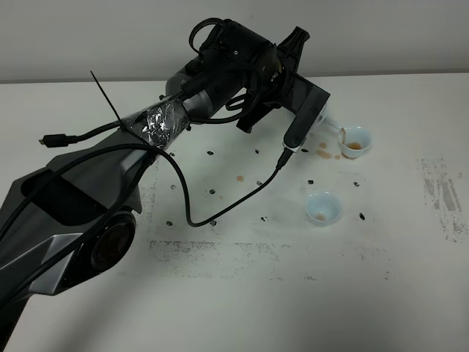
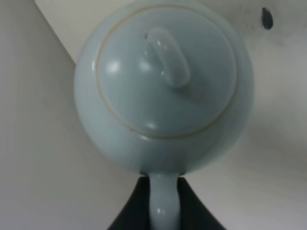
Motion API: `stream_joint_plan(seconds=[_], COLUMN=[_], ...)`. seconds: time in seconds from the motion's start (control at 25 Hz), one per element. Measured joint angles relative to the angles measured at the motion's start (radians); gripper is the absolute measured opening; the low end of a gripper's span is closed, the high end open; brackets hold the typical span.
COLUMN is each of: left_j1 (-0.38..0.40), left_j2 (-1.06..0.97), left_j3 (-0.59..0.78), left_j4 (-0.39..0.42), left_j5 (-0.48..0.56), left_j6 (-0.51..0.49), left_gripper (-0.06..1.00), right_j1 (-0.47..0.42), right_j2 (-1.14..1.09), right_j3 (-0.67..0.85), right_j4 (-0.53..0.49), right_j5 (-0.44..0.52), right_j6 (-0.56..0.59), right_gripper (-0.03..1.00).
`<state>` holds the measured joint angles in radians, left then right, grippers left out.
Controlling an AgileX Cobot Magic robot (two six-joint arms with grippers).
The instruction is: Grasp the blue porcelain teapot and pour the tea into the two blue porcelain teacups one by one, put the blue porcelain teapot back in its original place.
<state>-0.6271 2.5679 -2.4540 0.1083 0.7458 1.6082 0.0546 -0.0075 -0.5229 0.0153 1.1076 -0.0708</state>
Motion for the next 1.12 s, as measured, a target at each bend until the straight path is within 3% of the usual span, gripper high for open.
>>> stream_joint_plan(seconds=[0.28, 1.12], left_j1=[-0.016, -0.018], left_j2=[0.000, 0.000], left_j3=[0.000, 0.000], left_j4=[0.079, 0.107], left_j5=[-0.015, -0.018], left_j6=[-0.064, -0.076], left_gripper=[0.00, 0.00], right_j1=[0.000, 0.000], right_j2=[0.000, 0.000], right_j3=[0.000, 0.000], right_j4=[0.000, 0.000], right_j5=[0.000, 0.000], right_j6=[0.000, 0.000], right_gripper=[0.58, 0.58])
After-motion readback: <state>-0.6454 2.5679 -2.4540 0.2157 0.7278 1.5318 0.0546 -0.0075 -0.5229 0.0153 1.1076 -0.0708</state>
